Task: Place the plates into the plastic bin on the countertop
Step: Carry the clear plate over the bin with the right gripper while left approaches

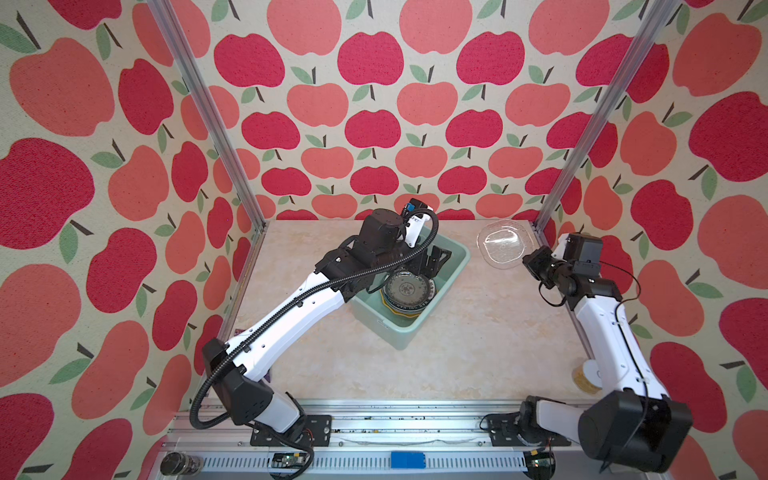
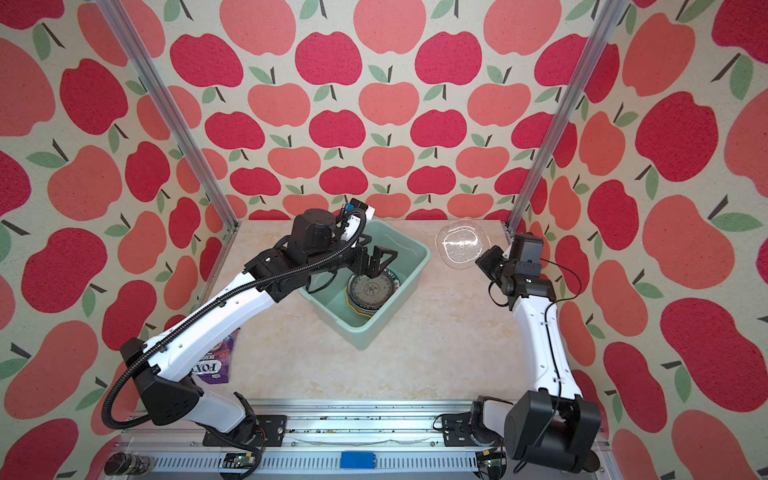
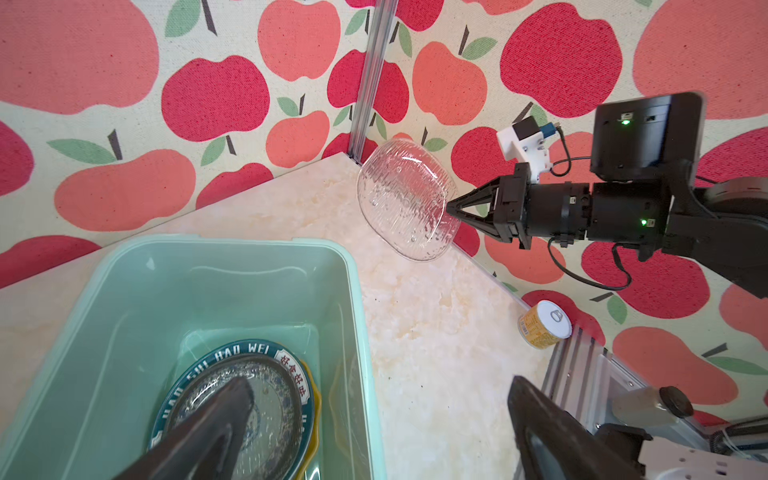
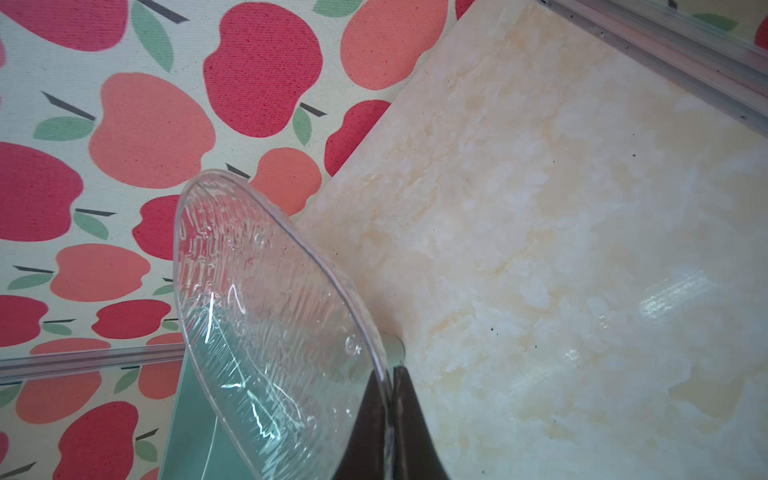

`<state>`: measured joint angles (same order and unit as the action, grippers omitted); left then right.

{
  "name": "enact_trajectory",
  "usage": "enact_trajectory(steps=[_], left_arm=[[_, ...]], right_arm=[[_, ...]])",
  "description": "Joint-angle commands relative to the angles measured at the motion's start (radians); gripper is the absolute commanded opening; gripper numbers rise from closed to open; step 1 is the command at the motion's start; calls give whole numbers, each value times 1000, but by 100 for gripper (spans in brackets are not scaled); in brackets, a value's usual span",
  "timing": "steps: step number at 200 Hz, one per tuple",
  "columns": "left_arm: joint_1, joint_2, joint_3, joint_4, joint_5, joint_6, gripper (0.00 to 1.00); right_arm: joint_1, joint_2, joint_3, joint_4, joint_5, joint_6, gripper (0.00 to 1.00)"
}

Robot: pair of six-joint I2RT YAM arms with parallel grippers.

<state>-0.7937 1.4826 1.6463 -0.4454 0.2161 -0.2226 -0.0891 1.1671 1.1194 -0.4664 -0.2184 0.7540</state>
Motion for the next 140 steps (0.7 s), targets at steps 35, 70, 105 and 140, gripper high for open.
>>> enact_trajectory(steps=[35,70,105,140], left_arm=[[37,-100,-46,-102,63,-282,95],[48,-127,-127,-67,67,-431,89],[48,-165,-216,34,5,-541,82],[48,-202,-286,135,-72,-604,74]], right_arm=[[122,-53,163,-183,-146,-19,0],[280,-12,229,-143,-157,56,0],[423,28,227,-62,-116,148,0],[504,67,241,-42,-71,171,0]])
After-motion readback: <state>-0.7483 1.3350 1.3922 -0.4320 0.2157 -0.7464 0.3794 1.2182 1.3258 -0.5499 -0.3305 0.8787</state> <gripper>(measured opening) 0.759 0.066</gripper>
